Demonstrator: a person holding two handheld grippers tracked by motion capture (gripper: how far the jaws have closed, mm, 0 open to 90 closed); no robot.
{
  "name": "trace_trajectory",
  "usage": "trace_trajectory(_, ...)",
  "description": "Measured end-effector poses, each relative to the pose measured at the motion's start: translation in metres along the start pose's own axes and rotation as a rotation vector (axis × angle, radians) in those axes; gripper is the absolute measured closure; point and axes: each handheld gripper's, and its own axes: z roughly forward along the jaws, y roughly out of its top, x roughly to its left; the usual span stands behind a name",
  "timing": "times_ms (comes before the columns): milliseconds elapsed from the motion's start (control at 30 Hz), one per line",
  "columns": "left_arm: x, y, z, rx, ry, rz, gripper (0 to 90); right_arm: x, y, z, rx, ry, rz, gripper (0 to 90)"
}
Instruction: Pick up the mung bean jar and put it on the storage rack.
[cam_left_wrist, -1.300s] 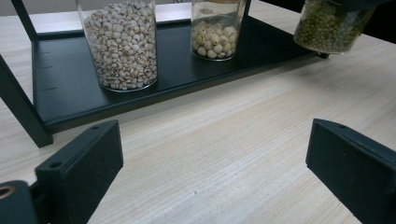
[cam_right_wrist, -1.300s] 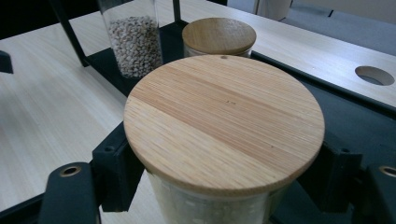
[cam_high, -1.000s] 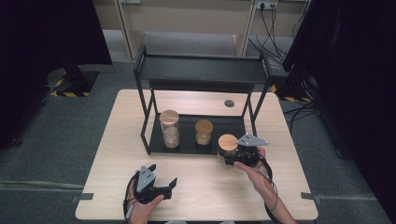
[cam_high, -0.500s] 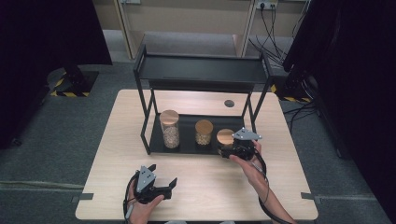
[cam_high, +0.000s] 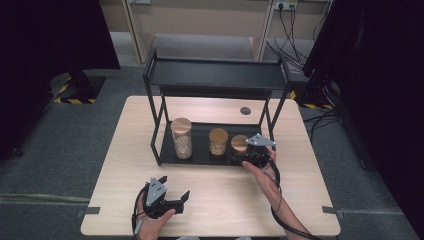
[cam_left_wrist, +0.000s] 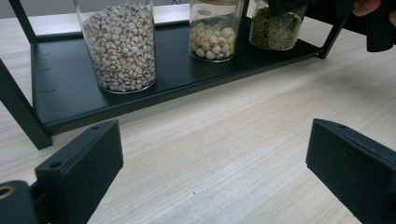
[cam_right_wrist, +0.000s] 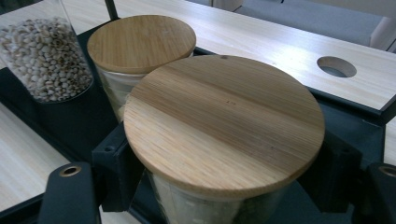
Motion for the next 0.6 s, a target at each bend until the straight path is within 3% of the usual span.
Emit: trace_trajectory(600, 0.001, 0.000, -0.001, -0.002, 0.000, -0.004, 3.5, 0.004, -0.002, 0.015, 0.023, -0.023, 0.012, 25.4)
